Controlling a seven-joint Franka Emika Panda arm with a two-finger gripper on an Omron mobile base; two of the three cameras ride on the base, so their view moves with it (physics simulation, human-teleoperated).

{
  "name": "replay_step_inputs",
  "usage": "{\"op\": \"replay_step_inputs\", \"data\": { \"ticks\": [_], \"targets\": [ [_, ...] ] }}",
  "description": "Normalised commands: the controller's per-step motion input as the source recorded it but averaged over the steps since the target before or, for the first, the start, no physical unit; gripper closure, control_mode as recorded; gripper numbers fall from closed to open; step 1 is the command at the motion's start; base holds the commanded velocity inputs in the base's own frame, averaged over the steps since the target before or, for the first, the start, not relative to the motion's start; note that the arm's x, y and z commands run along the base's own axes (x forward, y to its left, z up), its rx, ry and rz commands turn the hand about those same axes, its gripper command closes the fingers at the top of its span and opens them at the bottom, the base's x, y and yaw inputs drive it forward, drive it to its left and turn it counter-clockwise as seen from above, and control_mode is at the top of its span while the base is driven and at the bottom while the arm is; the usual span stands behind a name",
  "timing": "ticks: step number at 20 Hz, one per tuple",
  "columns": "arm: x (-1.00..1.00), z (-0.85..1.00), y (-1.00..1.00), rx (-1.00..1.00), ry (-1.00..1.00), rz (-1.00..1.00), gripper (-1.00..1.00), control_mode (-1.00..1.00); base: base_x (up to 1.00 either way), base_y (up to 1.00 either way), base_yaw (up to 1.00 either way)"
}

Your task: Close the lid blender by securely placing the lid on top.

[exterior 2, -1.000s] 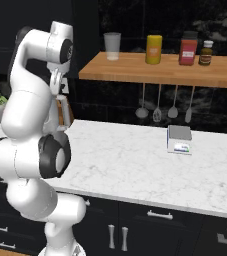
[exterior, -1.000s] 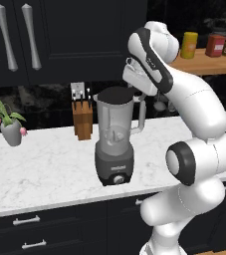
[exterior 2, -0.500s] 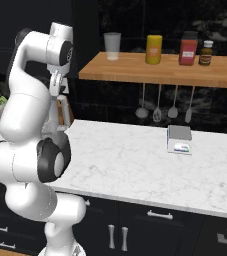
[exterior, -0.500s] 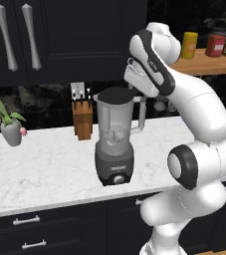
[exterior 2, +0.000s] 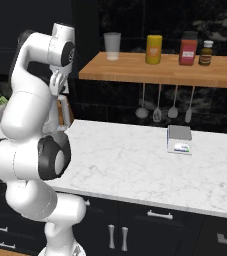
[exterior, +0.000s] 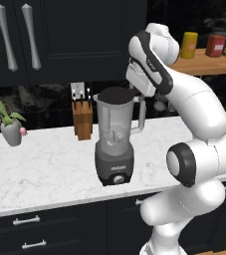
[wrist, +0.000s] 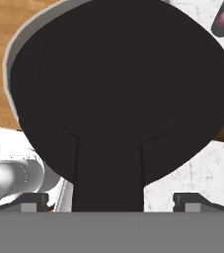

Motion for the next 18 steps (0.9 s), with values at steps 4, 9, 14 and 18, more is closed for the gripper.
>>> {"op": "replay_step_inputs", "data": {
  "ticks": [4,9,14,18],
  "targets": [
    [-0.04,0.0,0.0,0.0,-0.15,-0.05,-1.0,-1.0,0.0,0.0,0.0],
    [-0.13,0.0,0.08,0.0,-0.21,0.0,-1.0,-1.0,0.0,0.0,0.0],
    [-0.02,0.0,0.16,0.0,-0.18,0.0,-1.0,-1.0,0.0,0.0,0.0],
    [0.0,0.0,0.25,0.0,-0.05,0.0,-1.0,-1.0,0.0,0.0,0.0]
  ]
}}
